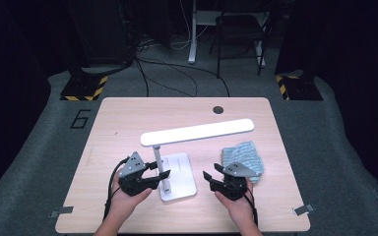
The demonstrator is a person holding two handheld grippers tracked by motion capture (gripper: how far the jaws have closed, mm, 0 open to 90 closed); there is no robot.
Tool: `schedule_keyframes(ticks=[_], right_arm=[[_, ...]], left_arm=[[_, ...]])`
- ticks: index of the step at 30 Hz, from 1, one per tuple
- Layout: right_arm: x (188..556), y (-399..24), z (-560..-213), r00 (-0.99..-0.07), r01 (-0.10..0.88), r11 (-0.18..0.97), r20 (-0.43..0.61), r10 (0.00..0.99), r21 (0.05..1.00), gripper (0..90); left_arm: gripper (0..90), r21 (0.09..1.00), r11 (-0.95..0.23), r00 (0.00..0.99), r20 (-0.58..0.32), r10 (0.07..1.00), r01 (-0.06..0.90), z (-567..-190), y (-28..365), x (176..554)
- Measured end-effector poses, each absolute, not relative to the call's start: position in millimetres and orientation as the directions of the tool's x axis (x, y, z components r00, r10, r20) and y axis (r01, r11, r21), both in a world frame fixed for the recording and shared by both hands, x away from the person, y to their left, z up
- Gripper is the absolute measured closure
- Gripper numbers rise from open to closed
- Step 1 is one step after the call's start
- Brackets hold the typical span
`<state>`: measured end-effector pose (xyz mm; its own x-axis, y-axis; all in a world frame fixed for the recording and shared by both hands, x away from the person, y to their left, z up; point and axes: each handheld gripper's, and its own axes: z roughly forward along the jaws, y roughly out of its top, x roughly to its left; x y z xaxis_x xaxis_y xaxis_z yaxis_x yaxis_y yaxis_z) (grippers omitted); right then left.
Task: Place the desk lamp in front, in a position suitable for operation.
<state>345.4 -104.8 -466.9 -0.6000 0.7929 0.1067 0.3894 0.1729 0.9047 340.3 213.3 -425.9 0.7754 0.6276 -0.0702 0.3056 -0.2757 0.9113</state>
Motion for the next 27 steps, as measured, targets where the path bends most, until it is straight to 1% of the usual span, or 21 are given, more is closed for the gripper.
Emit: schedule_keyframes(ticks=[1,2,3,4,7,9,10,12,15,18,19,27], right_arm=[[349,-114,-462,-0.569,0.393,0.146,0.115,0.814,0.908,45.4],[349,-114,-462,-0.569,0.393,0.146,0.115,0.814,0.908,45.4],[353,-124,-459,-0.533,0.389,0.136,0.102,0.840,0.911,44.4],[353,-124,-459,-0.533,0.389,0.136,0.102,0.840,0.911,44.4],[360,-140,-459,-0.472,0.389,0.128,0.079,0.878,0.912,43.6],[366,-151,-461,-0.432,0.404,0.123,0.070,0.899,0.907,42.6],[372,-161,-465,-0.396,0.435,0.119,0.071,0.916,0.893,41.5],[375,-165,-468,-0.386,0.445,0.126,0.063,0.920,0.887,41.1],[380,-173,-478,-0.345,0.473,0.129,0.048,0.937,0.872,38.7],[383,-176,-488,-0.327,0.511,0.146,0.034,0.944,0.847,35.2],[384,-177,-492,-0.323,0.518,0.158,0.021,0.946,0.841,32.7],[392,-179,-506,-0.329,0.552,0.208,-0.018,0.944,0.808,27.7]], left_arm=[[52.5,0.913,-0.272,0.777,-0.074,0.625,0.305,-426,213,340],[52.5,0.913,-0.274,0.779,-0.071,0.623,0.303,-426,214,340],[52.5,0.912,-0.283,0.787,-0.066,0.614,0.297,-426,215,340],[52.5,0.915,-0.276,0.787,-0.069,0.613,0.295,-427,215,339],[52.3,0.919,-0.262,0.783,-0.075,0.617,0.294,-428,215,337],[52.3,0.919,-0.261,0.784,-0.076,0.617,0.294,-428,215,337],[52.3,0.919,-0.266,0.785,-0.070,0.616,0.290,-428,215,337],[52.3,0.919,-0.263,0.783,-0.074,0.617,0.294,-428,215,336],[52.3,0.917,-0.270,0.787,-0.072,0.613,0.294,-428,215,336],[52.3,0.918,-0.267,0.785,-0.072,0.616,0.293,-428,215,335],[52.3,0.921,-0.260,0.781,-0.071,0.620,0.290,-429,215,335],[52.2,0.921,-0.260,0.785,-0.073,0.616,0.290,-429,216,335]])
